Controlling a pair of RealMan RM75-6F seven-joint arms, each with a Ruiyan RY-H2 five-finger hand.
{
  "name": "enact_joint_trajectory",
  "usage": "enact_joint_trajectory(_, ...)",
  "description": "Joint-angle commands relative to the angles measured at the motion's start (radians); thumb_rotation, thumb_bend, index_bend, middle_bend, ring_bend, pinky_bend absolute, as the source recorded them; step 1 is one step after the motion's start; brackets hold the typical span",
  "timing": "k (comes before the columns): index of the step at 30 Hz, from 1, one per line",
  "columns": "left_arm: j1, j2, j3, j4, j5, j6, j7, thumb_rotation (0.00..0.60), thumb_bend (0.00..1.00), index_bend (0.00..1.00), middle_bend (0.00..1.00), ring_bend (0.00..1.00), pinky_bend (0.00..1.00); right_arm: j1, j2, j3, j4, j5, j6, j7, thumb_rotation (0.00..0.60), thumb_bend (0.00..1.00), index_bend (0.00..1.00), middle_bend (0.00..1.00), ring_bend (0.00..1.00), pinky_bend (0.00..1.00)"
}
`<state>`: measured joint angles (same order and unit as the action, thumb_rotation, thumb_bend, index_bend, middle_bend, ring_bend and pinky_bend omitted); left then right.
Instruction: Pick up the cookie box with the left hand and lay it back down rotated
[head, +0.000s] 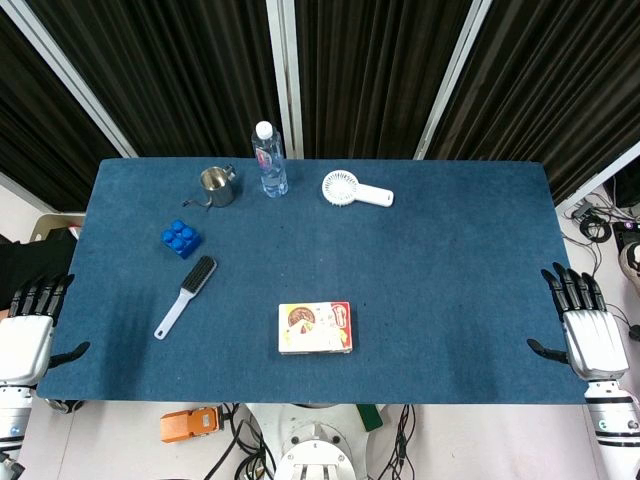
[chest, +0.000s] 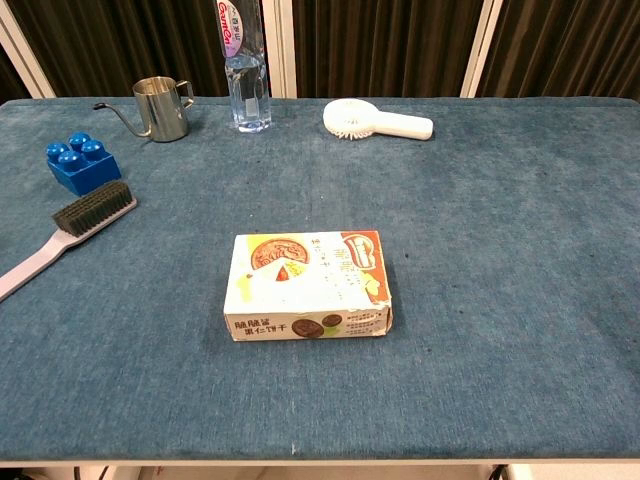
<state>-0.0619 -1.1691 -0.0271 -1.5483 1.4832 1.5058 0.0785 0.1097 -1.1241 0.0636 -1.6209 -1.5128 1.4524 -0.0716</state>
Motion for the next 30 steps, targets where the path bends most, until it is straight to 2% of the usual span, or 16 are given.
enact_joint_trajectory(1,0.003,-0.001,0.0,0.001,-0.006,-0.002,-0.003,0.6,0.01,0.05,0.07,0.0,0.0,0.001,-0.002,0.0,0.004,0.0,-0.001,0.003,0.6,0.13,0.0,0.0,0.0,0.0)
enact_joint_trajectory(11,-0.028,0.003,0.001,-0.05,0.059,-0.008,-0.004,0.6,0.01,0.05,0.07,0.0,0.0,-0.024,0.006,-0.006,0.029,-0.024,0.051,0.049,0.6,0.13,0.0,0.0,0.0,0.0)
enact_joint_trajectory(20,-0.19,-0.011,-0.019,-0.221,0.146,-0.194,0.103,0.6,0.01,0.06,0.07,0.02,0.0,-0.061,0.005,-0.012,0.08,-0.037,0.111,0.119,0.6,0.13,0.0,0.0,0.0,0.0)
enact_joint_trajectory(25,-0.314,-0.07,-0.065,-0.322,0.095,-0.365,0.234,0.6,0.01,0.06,0.07,0.01,0.0,-0.066,0.003,-0.014,0.097,-0.044,0.118,0.136,0.6,0.13,0.0,0.0,0.0,0.0)
enact_joint_trajectory(30,-0.446,-0.179,-0.133,-0.387,-0.093,-0.534,0.407,0.6,0.0,0.06,0.07,0.01,0.0,-0.069,0.003,-0.015,0.107,-0.045,0.117,0.143,0.6,0.13,0.0,0.0,0.0,0.0)
